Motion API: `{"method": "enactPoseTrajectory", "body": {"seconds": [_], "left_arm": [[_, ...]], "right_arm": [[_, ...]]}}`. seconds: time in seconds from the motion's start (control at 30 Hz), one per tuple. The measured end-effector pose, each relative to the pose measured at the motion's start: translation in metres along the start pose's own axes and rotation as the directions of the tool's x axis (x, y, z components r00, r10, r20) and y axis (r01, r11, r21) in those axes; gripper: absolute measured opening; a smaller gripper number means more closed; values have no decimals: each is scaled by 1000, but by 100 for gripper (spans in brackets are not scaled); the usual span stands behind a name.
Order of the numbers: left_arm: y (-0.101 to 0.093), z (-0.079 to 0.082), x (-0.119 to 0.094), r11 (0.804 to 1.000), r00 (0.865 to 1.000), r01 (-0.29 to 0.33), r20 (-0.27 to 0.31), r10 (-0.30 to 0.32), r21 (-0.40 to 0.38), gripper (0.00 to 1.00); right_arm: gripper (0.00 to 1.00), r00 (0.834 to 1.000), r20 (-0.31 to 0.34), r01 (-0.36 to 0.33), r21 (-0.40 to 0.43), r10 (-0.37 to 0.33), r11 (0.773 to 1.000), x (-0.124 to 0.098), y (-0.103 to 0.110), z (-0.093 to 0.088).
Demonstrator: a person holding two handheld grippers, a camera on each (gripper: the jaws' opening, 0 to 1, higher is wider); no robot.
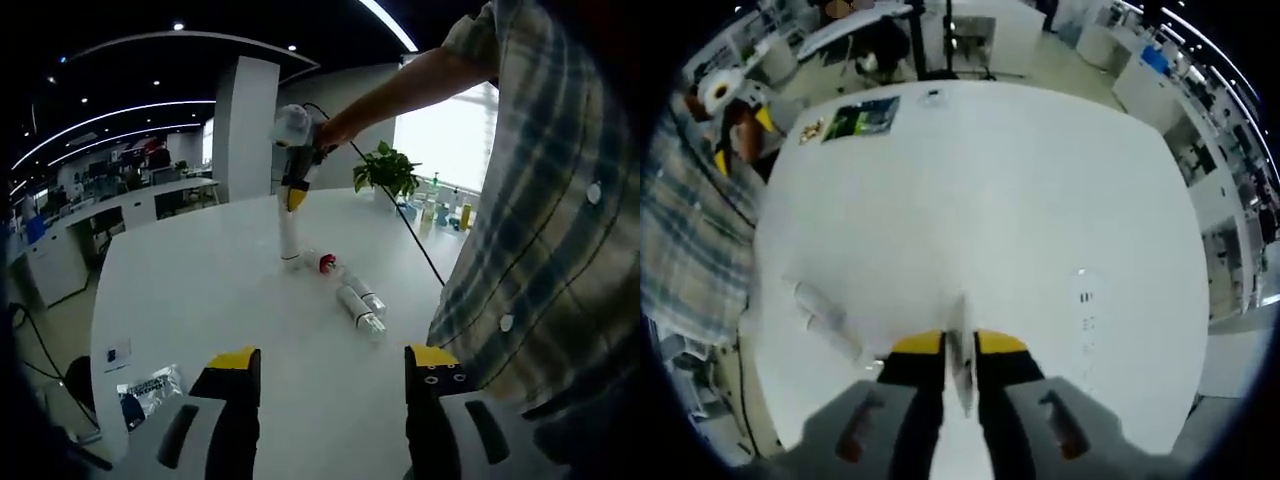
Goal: Arrange the skincare products in the storage area until every visible bottle or jar stands upright without overlapping.
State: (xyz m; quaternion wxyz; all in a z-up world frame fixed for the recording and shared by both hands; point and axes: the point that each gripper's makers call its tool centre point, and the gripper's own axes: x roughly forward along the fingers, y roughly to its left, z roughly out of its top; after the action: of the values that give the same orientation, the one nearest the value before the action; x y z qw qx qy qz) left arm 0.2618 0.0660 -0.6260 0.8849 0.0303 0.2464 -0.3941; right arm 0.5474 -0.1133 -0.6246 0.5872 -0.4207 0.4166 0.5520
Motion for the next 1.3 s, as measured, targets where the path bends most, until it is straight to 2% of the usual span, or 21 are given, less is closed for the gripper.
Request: {"method": "enactPoseTrajectory", "body": {"seconds": [0.1,0.17,0.23,0.3,0.37,0.47,0.5,0.6,0.67,0.73,0.77,0.8,0.83,0.9,1.0,1.07,1.2,1.3], "left_arm": [[0,0,-1,1000,1000,-3,-1,3,6,60],[-1,0,-1,1000,1000,-3,-1,3,4,60],[-2,-1,-1,1000,1000,-2,-1,2,5,60],[-4,-2,-1,1000,1000,0,0,0,7,60],[-5,-3,-1,1000,1000,4,0,-4,4,59],[-6,-5,0,1000,1000,7,-8,-7,9,59],[-6,-6,0,1000,1000,8,-6,-8,7,59],[-6,-7,-1,1000,1000,10,-9,-10,1,59],[-5,-8,0,1000,1000,10,-15,-10,-3,59],[-5,-8,1,1000,1000,12,-15,-12,-3,59],[-5,-8,1,1000,1000,14,-16,-14,-2,59],[-5,-7,2,1000,1000,15,-18,-15,-1,59],[-4,-7,3,1000,1000,16,-20,-16,0,59],[-4,-7,4,1000,1000,19,-22,-19,-2,59],[-3,-7,6,1000,999,20,-27,-20,-3,58],[-3,-3,7,1000,1000,21,-20,-21,1,58],[-1,-2,10,1000,1000,24,-16,-24,-14,59],[1,-3,11,1000,1000,22,-19,-22,-20,58]], "right_arm": [[18,1000,11,26,0,-26,1000,-5,-1,0],[19,999,24,40,2,-40,999,-9,-3,0],[23,996,57,63,55,-66,997,-15,-6,0],[29,991,86,84,143,-97,986,-20,-11,-4],[36,993,88,57,245,-81,968,-20,-5,-10],[43,987,87,96,333,-132,938,-19,-10,-26],[43,986,100,89,379,-137,921,-18,-8,-31],[43,981,125,58,535,-146,843,-9,1,-45],[43,979,139,41,584,-150,811,-1,8,-52],[43,982,110,43,655,-151,755,12,18,-68],[44,983,106,42,669,-151,742,16,22,-71],[44,983,104,40,693,-154,720,20,25,-75],[44,984,96,34,733,-153,679,26,29,-80],[45,984,97,21,775,-152,632,34,36,-84],[43,984,95,-2,850,-150,527,49,47,-89],[42,982,92,-2,876,-165,482,56,51,-91],[43,986,65,6,906,-153,424,74,62,-97],[43,987,51,16,914,-154,405,81,65,-98]]}}
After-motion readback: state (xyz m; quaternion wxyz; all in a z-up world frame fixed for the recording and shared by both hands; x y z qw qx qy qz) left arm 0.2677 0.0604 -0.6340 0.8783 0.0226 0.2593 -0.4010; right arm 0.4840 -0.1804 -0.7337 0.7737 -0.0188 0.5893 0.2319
